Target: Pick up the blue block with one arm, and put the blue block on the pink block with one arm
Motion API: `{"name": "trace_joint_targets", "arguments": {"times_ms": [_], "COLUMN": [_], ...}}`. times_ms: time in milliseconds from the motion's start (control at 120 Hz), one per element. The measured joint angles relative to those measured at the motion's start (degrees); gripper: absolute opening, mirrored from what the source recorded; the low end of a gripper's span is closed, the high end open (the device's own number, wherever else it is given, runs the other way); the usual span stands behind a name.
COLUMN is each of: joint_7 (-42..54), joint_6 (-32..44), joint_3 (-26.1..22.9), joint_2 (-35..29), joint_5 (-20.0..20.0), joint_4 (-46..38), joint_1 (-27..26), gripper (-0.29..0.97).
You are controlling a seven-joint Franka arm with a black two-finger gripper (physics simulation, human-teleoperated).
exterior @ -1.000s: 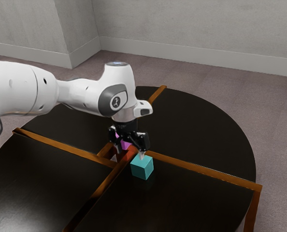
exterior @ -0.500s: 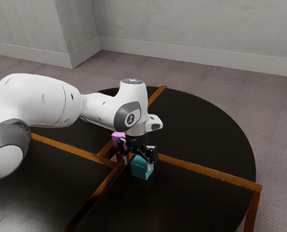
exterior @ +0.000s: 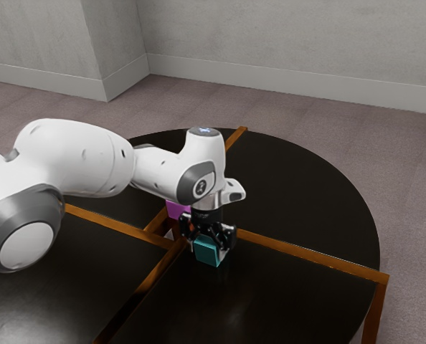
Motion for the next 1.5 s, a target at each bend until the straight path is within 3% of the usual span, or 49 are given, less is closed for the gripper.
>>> {"name": "trace_joint_targets", "arguments": {"times_ms": [450,717,992,1500], "joint_7": [0.31,3.41,7.87,14.60], "joint_6": [0.17,-3.45,-6.34,-10.15], "joint_3": [0.71,0.30,-1.82,-2.57], "joint_2": [-0.90,-0.60,0.27,3.32], "joint_5": [0.85,1.30,1.60,4.31], "joint_4": [3.18,12.57,16.12,19.77], "joint_1": [0.60,7.94,16.26,19.39], "gripper": [0.34,0.34,0.34,0.34]}}
